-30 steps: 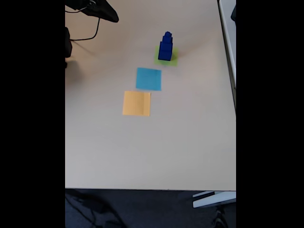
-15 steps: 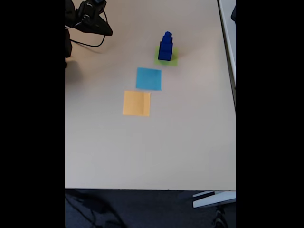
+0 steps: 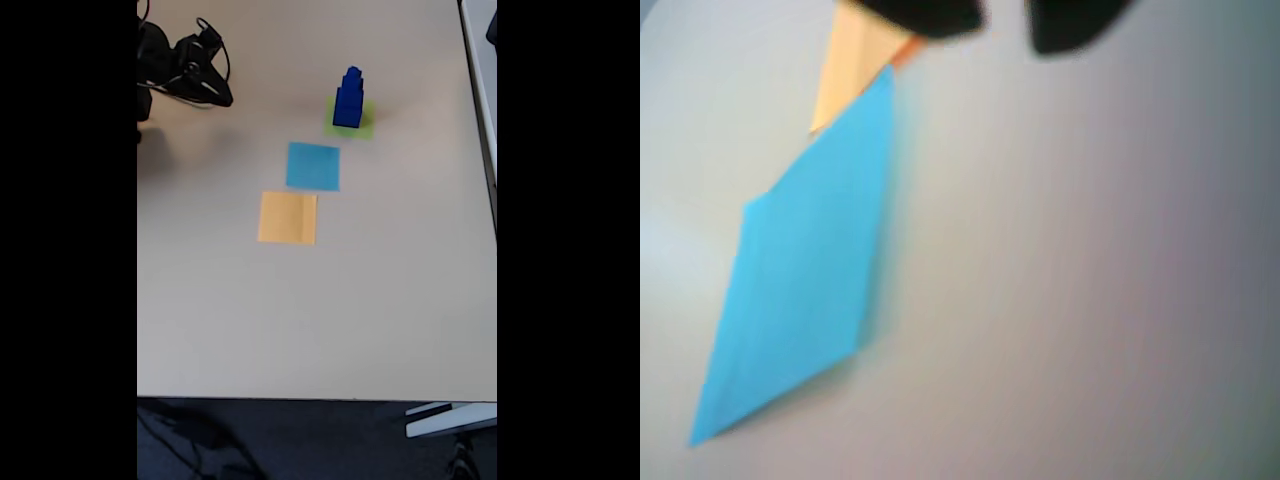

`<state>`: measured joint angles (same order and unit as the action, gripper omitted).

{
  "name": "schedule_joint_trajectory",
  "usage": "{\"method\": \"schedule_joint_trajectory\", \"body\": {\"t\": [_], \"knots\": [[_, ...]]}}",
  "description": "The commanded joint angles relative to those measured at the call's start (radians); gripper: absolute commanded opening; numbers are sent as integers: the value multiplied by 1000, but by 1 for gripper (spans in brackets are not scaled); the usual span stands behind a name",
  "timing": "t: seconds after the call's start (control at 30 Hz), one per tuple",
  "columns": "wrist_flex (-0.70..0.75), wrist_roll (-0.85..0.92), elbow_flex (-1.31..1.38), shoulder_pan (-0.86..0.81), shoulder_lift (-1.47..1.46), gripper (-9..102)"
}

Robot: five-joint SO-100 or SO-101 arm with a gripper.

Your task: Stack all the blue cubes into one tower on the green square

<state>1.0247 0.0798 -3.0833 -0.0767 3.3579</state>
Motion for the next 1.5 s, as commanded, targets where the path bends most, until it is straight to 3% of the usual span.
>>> {"method": "schedule_joint_trajectory", "body": {"t": [0.0,1.47], "knots": [[0,3,-57,25,23,0],[41,17,-72,38,23,0]]}}
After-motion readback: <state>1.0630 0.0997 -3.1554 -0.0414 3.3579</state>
